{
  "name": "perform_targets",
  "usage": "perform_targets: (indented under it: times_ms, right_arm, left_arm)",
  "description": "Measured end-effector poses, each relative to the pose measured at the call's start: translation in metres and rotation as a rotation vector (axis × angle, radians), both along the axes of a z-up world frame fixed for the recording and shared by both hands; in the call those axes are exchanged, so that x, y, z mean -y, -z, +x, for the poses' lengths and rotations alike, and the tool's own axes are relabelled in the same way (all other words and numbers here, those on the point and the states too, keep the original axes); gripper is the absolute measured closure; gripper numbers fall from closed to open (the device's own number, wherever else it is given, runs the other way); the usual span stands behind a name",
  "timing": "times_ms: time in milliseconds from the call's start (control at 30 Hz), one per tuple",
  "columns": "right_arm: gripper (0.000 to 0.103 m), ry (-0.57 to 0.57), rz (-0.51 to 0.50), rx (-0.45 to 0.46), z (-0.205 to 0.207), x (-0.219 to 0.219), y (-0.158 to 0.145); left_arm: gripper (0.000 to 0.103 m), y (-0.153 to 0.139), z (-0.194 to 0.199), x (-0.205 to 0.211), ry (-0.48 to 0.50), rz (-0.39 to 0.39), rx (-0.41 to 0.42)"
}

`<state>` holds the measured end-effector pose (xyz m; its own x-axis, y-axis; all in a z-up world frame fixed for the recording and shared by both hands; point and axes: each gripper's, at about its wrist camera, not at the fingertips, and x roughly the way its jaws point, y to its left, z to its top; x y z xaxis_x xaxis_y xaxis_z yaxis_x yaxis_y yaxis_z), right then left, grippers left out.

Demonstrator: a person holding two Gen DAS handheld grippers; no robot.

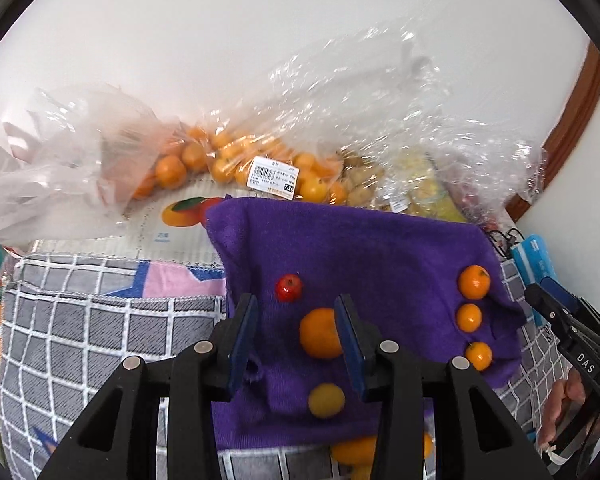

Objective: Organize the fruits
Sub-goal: 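Lower the tangerine and apple onto the towel and open both tools, then withdraw both tools and move the right tool toward a large orange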

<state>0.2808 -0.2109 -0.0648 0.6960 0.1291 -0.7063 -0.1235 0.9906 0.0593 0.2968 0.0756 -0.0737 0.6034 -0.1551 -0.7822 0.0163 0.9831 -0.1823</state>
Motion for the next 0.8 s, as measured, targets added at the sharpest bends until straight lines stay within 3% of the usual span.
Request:
perform_targets:
  times_ms: [167, 367, 800]
  right_arm:
    - [0.044, 0.043, -0.004, 0.032, -0.025, 0.000, -0.016]
    - [0.044, 0.050, 0.011, -0.016, -0.050, -0.006, -0.024]
    - [0.044, -0.006, 0.025, -0.037, -0.099, -0.038, -0.021]
  left_arm:
    - [0.065, -0.016, -0.029, -0.002, 0.008, -0.027, 0.043]
    - [0.065, -0.024, -0.059, -0.007, -0.013, -0.064, 0.066]
    - [0.065, -0.026, -0.110, -0.008, 0.019, -0.042, 0.082]
